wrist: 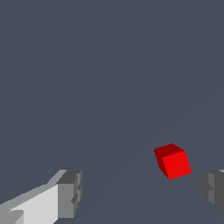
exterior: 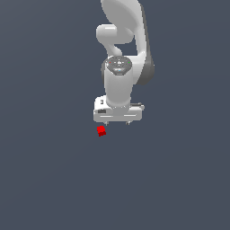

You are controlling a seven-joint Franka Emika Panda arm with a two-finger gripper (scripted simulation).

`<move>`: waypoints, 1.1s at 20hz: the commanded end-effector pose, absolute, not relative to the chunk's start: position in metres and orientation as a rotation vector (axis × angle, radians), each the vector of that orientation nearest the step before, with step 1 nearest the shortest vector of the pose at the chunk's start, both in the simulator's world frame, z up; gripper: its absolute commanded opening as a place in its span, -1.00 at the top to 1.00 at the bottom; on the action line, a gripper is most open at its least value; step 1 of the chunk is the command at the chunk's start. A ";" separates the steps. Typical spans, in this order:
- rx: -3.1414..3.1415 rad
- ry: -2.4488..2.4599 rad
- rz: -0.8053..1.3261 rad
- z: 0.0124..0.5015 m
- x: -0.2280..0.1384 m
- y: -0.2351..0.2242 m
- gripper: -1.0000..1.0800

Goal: Pick up the red cube and move it to a goal position.

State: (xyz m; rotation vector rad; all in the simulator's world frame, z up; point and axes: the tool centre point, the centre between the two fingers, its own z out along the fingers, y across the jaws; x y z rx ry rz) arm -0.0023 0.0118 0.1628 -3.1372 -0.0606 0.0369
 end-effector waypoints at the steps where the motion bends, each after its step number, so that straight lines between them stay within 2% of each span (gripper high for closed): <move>1: -3.137 -0.061 0.037 0.163 -0.002 0.012 -0.92; 11: -3.135 -0.135 0.031 0.141 -0.012 -0.001 -0.92; 22: -3.118 -0.371 0.014 0.073 -0.037 -0.044 -0.92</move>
